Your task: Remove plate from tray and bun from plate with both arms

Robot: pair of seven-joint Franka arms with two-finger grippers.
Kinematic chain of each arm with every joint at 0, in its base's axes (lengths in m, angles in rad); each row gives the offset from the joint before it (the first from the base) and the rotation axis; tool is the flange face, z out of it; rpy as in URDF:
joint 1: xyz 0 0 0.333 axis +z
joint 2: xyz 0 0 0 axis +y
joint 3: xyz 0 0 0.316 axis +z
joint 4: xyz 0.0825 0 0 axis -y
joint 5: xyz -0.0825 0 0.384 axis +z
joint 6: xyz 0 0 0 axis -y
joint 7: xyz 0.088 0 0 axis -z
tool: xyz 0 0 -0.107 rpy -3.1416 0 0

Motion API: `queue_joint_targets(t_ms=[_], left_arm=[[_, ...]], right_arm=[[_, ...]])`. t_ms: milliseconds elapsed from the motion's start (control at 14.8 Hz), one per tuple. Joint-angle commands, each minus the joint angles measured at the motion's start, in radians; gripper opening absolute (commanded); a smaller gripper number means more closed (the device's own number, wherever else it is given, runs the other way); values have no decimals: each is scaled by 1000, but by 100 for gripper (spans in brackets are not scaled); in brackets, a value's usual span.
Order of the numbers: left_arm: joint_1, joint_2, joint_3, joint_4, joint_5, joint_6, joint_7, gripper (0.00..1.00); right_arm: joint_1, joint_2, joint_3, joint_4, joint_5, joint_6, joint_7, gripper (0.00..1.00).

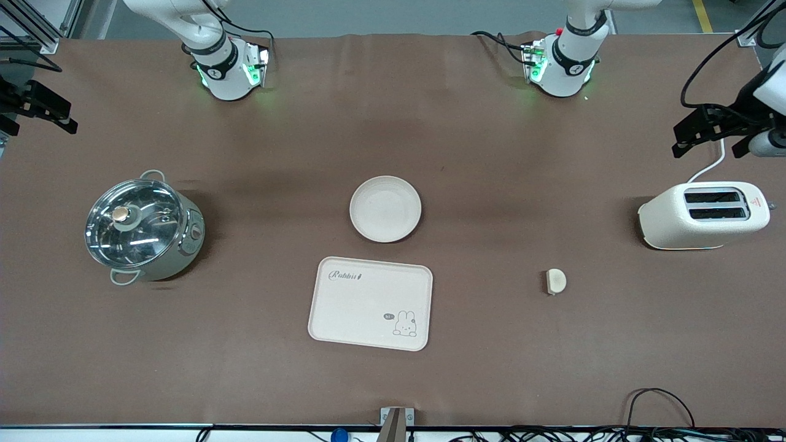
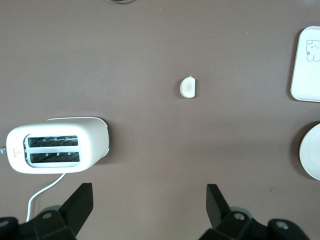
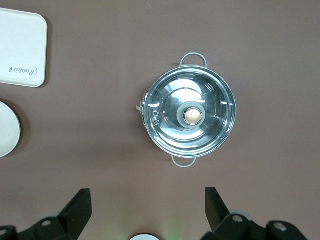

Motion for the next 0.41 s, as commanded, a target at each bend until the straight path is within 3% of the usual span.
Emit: queue_joint_targets(t_ms=[0,136,339], left_arm=[[-3,-108,-4,-152,-8,89,6,100],[-3,-84,-17,-128,-5,87,4,100],[-8,8,-16,18,-5,66,0,100]], right_arm=[[6,-9,0,-10,2,-2,15,100],[6,-9,0,-10,2,5,15,100],[6,-9,1,-8,8,5,15,100]])
